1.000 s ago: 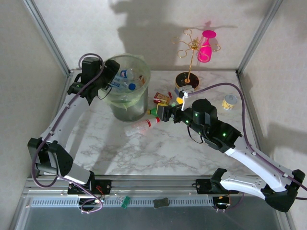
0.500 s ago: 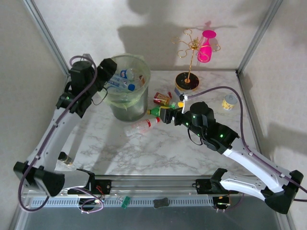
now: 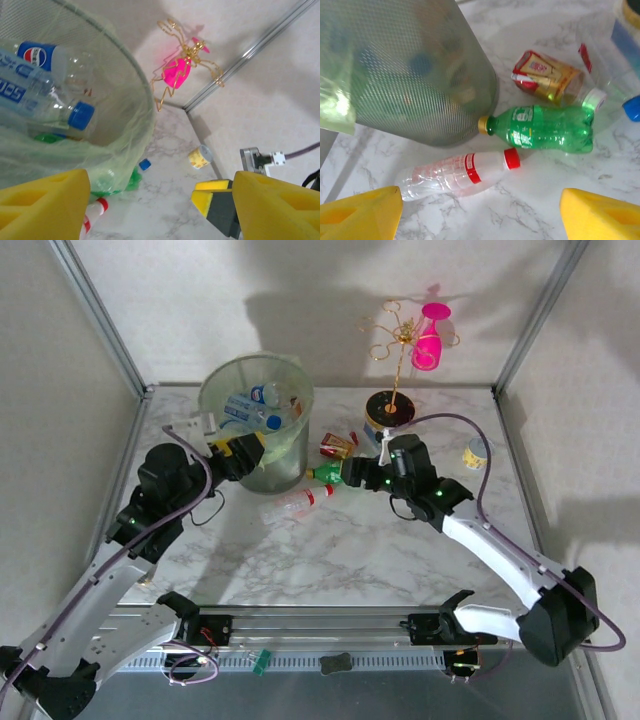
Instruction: Put the plastic bottles in the bin
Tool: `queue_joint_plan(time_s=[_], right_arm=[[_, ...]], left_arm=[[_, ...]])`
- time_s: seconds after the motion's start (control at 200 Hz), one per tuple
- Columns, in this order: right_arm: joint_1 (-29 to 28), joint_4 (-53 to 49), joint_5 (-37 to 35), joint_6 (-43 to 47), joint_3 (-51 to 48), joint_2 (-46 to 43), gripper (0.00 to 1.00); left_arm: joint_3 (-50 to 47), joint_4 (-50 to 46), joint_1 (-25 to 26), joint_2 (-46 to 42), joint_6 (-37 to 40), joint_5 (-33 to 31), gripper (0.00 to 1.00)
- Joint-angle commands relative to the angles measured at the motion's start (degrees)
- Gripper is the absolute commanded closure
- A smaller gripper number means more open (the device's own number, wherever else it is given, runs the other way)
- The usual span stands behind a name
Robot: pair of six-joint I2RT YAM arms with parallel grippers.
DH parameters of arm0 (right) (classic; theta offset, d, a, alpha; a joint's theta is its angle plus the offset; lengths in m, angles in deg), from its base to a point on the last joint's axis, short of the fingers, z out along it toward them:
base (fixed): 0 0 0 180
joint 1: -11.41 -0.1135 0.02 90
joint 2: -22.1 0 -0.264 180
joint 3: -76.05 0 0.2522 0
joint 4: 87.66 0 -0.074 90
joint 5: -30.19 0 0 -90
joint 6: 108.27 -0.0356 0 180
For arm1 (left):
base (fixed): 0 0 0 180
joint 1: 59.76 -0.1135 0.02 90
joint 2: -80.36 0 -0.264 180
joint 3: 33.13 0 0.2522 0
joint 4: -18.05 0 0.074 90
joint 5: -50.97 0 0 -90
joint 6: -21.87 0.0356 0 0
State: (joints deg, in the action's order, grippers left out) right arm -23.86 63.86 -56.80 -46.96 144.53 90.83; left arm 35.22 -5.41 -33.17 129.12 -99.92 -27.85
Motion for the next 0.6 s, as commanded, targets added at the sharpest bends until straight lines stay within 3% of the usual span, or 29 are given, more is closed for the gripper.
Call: queue_joint_plan(time_s=[0.0,0.215,0.411,0.596], right_arm=[[1.18,0.24,0.33,-2.79,-0.31,0.38,0.18],[9.78,4.33,3.2,-5.61,-1.79,4.45,0.17],[10.35,3.16,-10.15,6.24,3.8,16.19,0.17],[10.46,3.94,-13.45,10.59,9.43,24.44,0.15]], left_arm=[[-2.12,2.55,0.21,-0.8,1.82,1.12,0.25],[-8.4,10.35,0.56,-1.47,-2.03,7.38,0.26],[-11.12,13.19,1.36,-0.81,-2.24,9.73,0.26],[-10.64,11.38,1.88,-1.06,0.19,12.09,0.26]])
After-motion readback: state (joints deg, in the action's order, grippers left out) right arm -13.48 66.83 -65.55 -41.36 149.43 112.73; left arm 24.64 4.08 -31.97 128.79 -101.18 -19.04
